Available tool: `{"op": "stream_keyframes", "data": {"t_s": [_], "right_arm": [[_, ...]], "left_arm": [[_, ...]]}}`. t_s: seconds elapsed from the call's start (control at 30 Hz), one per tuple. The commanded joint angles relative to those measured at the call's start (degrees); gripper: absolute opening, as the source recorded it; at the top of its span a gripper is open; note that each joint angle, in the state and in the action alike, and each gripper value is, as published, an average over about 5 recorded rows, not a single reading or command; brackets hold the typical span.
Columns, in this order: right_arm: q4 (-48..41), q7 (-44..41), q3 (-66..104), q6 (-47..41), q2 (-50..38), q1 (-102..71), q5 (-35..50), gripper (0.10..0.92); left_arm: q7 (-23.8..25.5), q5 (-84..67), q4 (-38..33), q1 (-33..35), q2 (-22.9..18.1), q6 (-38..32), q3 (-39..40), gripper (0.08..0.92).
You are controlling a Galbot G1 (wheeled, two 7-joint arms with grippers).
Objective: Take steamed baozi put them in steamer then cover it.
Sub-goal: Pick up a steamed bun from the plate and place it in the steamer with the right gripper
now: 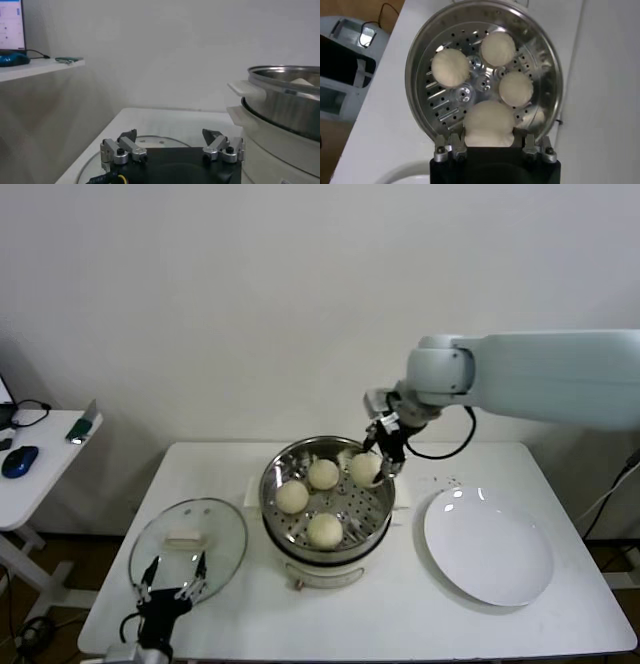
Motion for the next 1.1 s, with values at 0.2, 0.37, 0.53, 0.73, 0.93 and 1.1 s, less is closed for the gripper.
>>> {"op": "stream_keyframes", "data": {"t_s": [0.2, 0.37, 0.53, 0.73, 0.93, 1.1], "right_arm": [[-0.5, 4.95, 0.81, -3.96, 2.49, -8.39, -2.23, 0.652], [-0.63, 5.41, 1.22, -4.35, 2.53, -9.71, -3.87, 0.649], [-0.78, 5.67, 1.36, -4.45, 2.66, -10.34, -5.15, 0.647], [-0.93, 5.85, 1.43, -4.44, 2.71, -10.53, -6.74, 0.652], [-0.73, 5.7, 1.79, -4.14, 2.8, -10.45, -6.14, 0.667], [-0.63, 4.61, 2.1, -3.03, 2.64, -9.22, -4.56, 0.776]], "left_arm": [[-0.04, -0.11, 0.17, -0.02, -0.2, -0.26, -0.11, 0.823], [-0.04, -0.12, 0.29, -0.11, -0.31, -0.36, -0.04, 0.823], [-0.04, -0.16, 0.34, -0.18, -0.29, -0.42, -0.09, 0.823], [-0.03, -0.19, 0.38, -0.21, -0.29, -0.51, -0.07, 0.823], [-0.03, -0.22, 0.38, -0.3, -0.3, -0.53, -0.02, 0.823], [-0.01, -0.23, 0.28, -0.3, -0.33, -0.53, 0.0, 0.823]]}}
